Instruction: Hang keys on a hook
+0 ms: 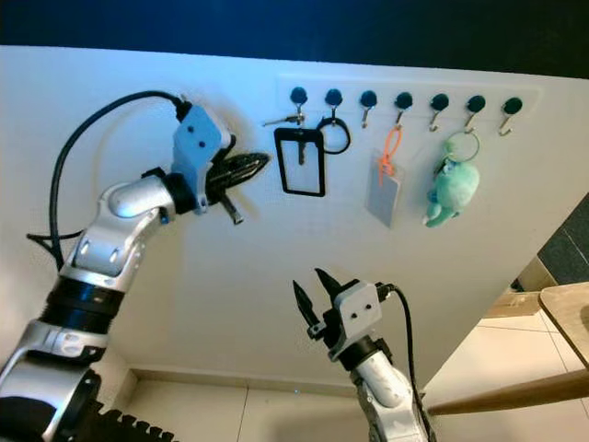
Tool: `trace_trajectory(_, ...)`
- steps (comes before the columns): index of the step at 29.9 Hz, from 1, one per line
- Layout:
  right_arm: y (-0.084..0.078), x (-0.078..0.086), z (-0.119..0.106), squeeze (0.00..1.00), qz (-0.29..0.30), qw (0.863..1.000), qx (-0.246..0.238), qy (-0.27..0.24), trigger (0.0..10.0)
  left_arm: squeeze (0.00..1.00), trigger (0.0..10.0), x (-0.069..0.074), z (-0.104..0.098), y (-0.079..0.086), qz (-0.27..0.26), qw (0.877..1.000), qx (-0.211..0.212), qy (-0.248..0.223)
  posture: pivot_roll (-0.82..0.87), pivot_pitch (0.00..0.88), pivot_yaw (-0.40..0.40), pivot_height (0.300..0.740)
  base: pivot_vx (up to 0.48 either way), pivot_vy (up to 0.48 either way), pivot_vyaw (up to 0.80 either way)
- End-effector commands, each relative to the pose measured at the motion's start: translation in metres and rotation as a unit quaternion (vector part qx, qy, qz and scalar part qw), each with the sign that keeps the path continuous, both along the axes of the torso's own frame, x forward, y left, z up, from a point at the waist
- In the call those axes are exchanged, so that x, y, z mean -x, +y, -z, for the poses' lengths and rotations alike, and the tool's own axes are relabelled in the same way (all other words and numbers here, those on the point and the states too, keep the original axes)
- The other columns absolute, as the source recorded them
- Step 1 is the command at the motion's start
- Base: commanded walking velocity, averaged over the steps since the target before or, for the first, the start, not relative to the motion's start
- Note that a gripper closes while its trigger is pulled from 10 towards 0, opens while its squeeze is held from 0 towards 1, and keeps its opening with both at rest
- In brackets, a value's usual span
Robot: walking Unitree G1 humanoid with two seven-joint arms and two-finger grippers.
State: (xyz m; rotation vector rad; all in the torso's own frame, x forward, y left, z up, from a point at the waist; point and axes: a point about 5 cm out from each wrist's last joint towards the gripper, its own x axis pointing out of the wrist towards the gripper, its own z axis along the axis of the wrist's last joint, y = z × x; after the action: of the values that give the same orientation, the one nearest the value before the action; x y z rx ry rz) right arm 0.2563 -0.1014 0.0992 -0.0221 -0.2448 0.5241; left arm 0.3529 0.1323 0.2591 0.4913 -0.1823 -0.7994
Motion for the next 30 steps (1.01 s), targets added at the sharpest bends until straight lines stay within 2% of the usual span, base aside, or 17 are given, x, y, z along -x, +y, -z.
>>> trace_trajectory(1,0.001,0.002,0.006,0.00,-0.007,1.000,0.006,0.015,10.0,0.00,10.0,0.005,0.009,0.004,0.012,0.999,-0.032,0.018,0.04,0.079,-0.015,0.740,0.000,0.000,0.00)
trace_trajectory(6,0.002,0.003,0.017,0.00,-0.014,0.998,0.024,0.048,10.0,0.00,10.0,0.021,0.035,0.006,0.051,0.992,-0.082,0.079,0.04,0.080,-0.012,0.740,0.000,0.000,0.00)
trace_trajectory(9,0.000,0.005,0.047,0.00,-0.013,0.988,0.092,0.119,10.0,0.00,10.0,0.041,0.086,0.022,0.048,0.970,-0.165,0.174,0.04,0.080,-0.009,0.740,0.000,0.000,0.00)
trace_trajectory(12,-0.003,0.006,0.056,0.00,-0.005,0.986,0.102,0.134,10.0,0.00,10.0,0.050,0.109,0.028,0.036,0.965,-0.173,0.194,0.04,0.081,-0.012,0.740,0.000,0.000,0.00)
trace_trajectory(14,-0.003,0.006,0.056,0.00,-0.005,0.986,0.102,0.134,10.0,0.00,10.0,0.050,0.109,0.028,0.036,0.965,-0.173,0.194,0.04,0.081,-0.012,0.740,0.000,0.000,0.00)
trace_trajectory(16,-0.013,0.006,0.070,0.00,0.031,0.981,0.099,0.165,10.0,0.00,10.0,0.062,0.143,0.032,-0.002,0.961,-0.158,0.226,0.04,0.082,-0.013,0.740,0.000,0.000,0.00)
trace_trajectory(17,-0.013,0.006,0.070,0.00,0.031,0.981,0.099,0.165,10.0,0.00,10.0,0.062,0.143,0.032,-0.002,0.961,-0.158,0.226,0.04,0.082,-0.013,0.740,0.000,0.000,0.00)
trace_trajectory(18,-0.020,0.008,0.083,0.00,0.054,0.973,0.103,0.198,10.0,0.00,10.0,0.070,0.167,0.037,-0.031,0.954,-0.153,0.255,0.04,0.081,-0.013,0.740,0.000,0.000,0.00)
trace_trajectory(21,-0.025,0.010,0.093,0.00,0.071,0.966,0.112,0.223,10.0,0.00,10.0,0.077,0.184,0.040,-0.050,0.948,-0.151,0.277,0.04,0.082,-0.013,0.740,0.000,0.000,0.00)
trace_trajectory(23,-0.039,0.021,0.121,0.00,0.104,0.940,0.149,0.290,10.0,0.00,10.0,0.092,0.226,0.053,-0.136,0.929,-0.133,0.319,0.05,0.081,-0.013,0.740,0.000,0.000,0.00)
trace_trajectory(24,-0.039,0.021,0.121,0.00,0.104,0.940,0.149,0.290,10.0,0.00,10.0,0.092,0.226,0.053,-0.136,0.929,-0.133,0.319,0.05,0.081,-0.013,0.740,0.000,0.000,0.00)
trace_trajectory(25,-0.047,0.031,0.135,0.00,0.121,0.922,0.167,0.327,10.0,0.00,10.0,0.102,0.251,0.060,-0.193,0.912,-0.114,0.342,0.04,0.079,-0.012,0.740,0.000,0.000,0.00)
trace_trajectory(26,-0.047,0.031,0.135,0.00,0.121,0.922,0.167,0.327,10.0,0.00,10.0,0.102,0.251,0.060,-0.193,0.912,-0.114,0.342,0.04,0.079,-0.012,0.740,0.000,0.000,0.00)
trace_trajectory(27,-0.056,0.040,0.146,0.00,0.141,0.905,0.178,0.359,10.0,0.00,10.0,0.116,0.274,0.068,-0.260,0.890,-0.093,0.362,0.04,0.078,-0.013,0.740,0.000,0.000,0.00)
trace_trajectory(28,-0.056,0.040,0.146,0.00,0.141,0.905,0.178,0.359,10.0,0.00,10.0,0.116,0.274,0.068,-0.260,0.890,-0.093,0.362,0.04,0.078,-0.013,0.740,0.000,0.000,0.00)
trace_trajectory(29,-0.063,0.047,0.153,0.00,0.167,0.892,0.171,0.383,10.0,0.00,10.0,0.129,0.289,0.072,-0.306,0.873,-0.073,0.373,0.04,0.080,-0.012,0.740,0.000,0.000,0.00)
trace_trajectory(30,-0.063,0.047,0.153,0.00,0.167,0.892,0.171,0.383,10.0,0.00,10.0,0.129,0.289,0.072,-0.306,0.873,-0.073,0.373,0.04,0.080,-0.012,0.740,0.000,0.000,0.00)
